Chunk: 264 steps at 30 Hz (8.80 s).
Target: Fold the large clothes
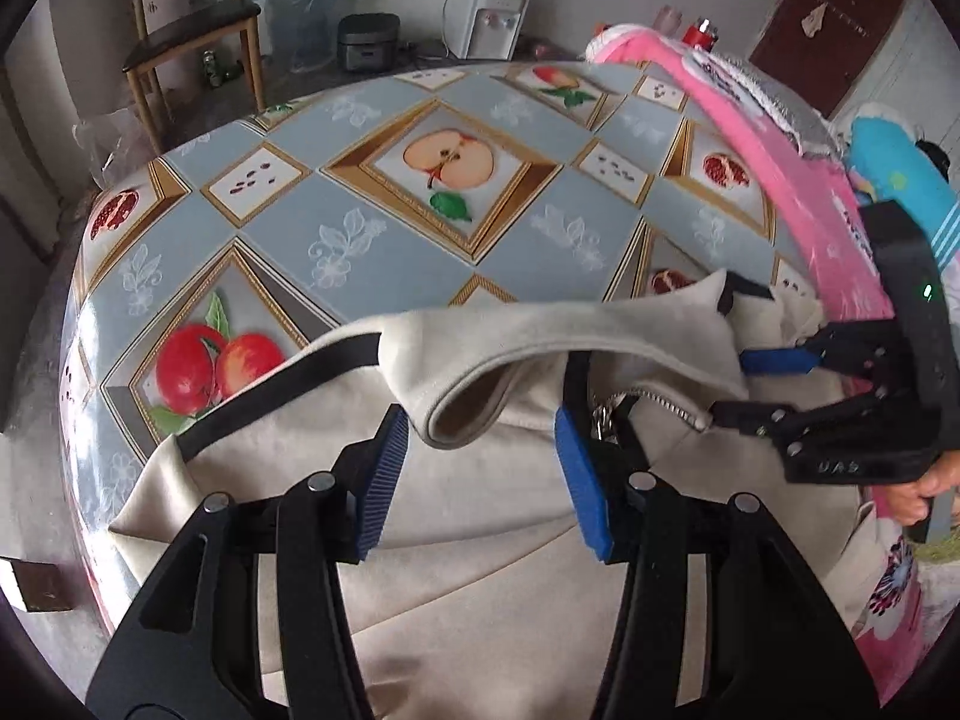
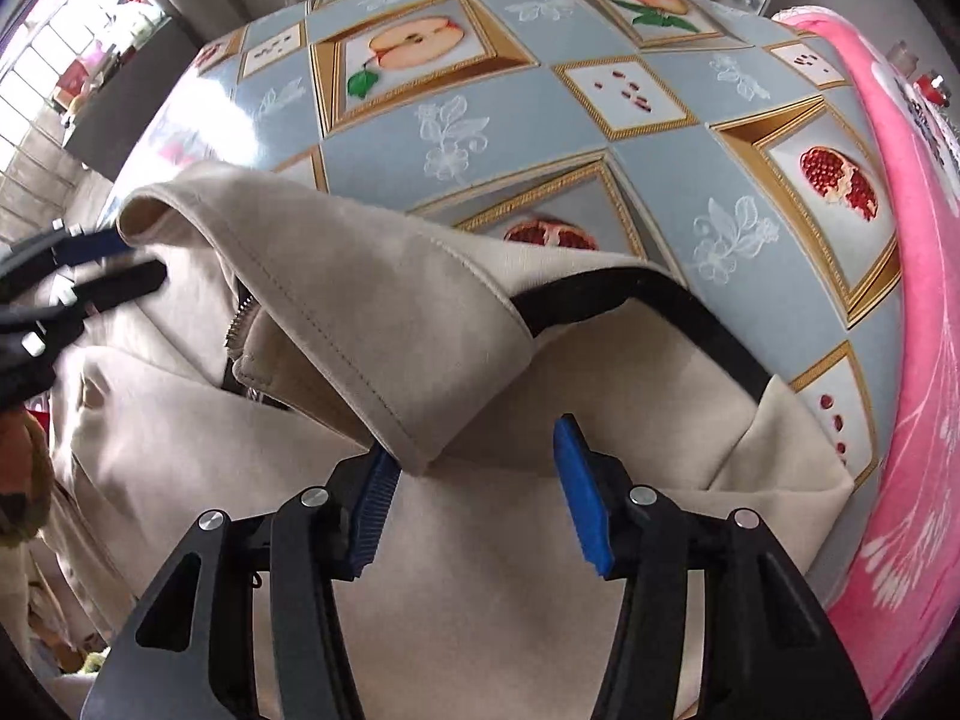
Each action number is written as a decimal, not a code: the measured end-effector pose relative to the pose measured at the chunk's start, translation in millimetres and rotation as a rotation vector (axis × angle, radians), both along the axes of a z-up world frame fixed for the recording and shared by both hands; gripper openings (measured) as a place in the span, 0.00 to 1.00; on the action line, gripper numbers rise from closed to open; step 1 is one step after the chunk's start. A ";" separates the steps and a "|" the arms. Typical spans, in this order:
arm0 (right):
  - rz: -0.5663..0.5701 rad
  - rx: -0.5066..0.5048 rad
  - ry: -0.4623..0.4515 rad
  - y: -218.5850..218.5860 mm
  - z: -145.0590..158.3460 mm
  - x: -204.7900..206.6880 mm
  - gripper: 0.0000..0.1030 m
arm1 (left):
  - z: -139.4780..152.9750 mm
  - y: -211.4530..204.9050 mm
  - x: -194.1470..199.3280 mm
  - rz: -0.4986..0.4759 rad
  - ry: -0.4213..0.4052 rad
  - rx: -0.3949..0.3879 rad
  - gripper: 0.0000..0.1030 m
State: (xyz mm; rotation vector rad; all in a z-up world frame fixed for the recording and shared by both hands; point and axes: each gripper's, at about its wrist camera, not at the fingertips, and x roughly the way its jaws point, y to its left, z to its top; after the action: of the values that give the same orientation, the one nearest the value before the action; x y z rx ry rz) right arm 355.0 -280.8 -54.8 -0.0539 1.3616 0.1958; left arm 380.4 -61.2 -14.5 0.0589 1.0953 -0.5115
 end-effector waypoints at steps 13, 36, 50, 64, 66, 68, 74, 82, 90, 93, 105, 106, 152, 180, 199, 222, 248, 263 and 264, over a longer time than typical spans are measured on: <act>-0.033 0.049 -0.053 -4.8 17.5 7.2 0.50 | -23.9 5.0 38.4 0.242 0.099 0.027 0.49; 0.069 0.326 -0.242 54.9 89.2 40.2 0.42 | -6.8 26.7 30.1 0.119 0.028 -0.063 0.47; 0.093 0.289 -0.167 94.2 87.3 7.2 0.16 | -9.0 23.9 38.4 0.163 0.046 -0.098 0.31; -0.213 0.202 -0.078 79.6 18.1 90.4 0.16 | -8.1 13.2 31.3 0.115 0.021 -0.036 0.18; -0.204 0.196 -0.066 82.7 13.4 91.2 0.16 | -7.6 13.8 29.9 0.105 0.021 -0.032 0.17; -0.174 0.248 0.001 83.6 9.2 89.5 0.16 | -5.7 16.7 28.0 0.100 0.022 -0.038 0.17; 0.024 0.316 0.078 94.1 23.1 55.4 0.16 | 15.7 43.3 24.4 0.113 -0.016 -0.131 0.17; 0.131 0.269 0.020 104.9 26.7 33.3 0.17 | -10.0 30.5 28.5 0.117 0.060 -0.076 0.17; -0.048 0.285 -0.215 28.5 96.4 57.8 0.17 | -21.6 27.5 20.7 0.068 0.072 -0.014 0.17; -0.089 0.297 -0.053 14.7 44.9 72.5 0.17 | -20.7 29.9 13.9 0.054 0.076 0.000 0.17; 0.152 0.251 -0.047 36.9 11.9 -8.7 0.17 | -19.2 37.4 8.4 0.042 0.252 -0.129 0.19; 0.159 0.250 -0.046 35.7 15.4 -14.2 0.17 | -24.0 35.8 8.9 0.053 0.275 -0.140 0.19; -0.024 0.333 0.042 -0.9 6.4 -13.3 0.14 | -27.0 5.4 -9.6 -0.065 0.198 0.014 0.09; 0.168 0.223 -0.330 46.5 55.6 -30.1 0.37 | -29.8 -6.4 -21.0 -0.105 0.017 0.106 0.09; 0.102 0.235 -0.239 20.0 32.4 -29.2 0.23 | -33.7 -20.9 -17.2 -0.067 0.096 -0.091 0.13; -0.011 -0.055 -0.264 -3.5 15.0 -17.1 0.29 | -35.3 -23.9 -25.0 -0.105 0.039 -0.082 0.13; 0.076 0.132 -0.343 65.0 -0.4 18.5 0.29 | -40.5 -4.1 -26.2 -0.071 0.045 -0.215 0.13; -0.051 -0.036 -0.351 31.8 1.0 -14.0 0.29 | -38.9 -8.3 -27.6 -0.068 0.028 -0.187 0.13; -0.055 -0.023 -0.318 25.2 -5.8 -16.1 0.30 | -38.1 -8.4 -26.9 -0.064 0.034 -0.181 0.13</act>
State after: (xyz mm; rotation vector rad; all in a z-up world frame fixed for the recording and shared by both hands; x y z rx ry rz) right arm 338.9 -255.6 -60.6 -0.0640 1.0466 0.1192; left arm 353.4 -69.6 -52.6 -0.0742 1.0785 -0.6689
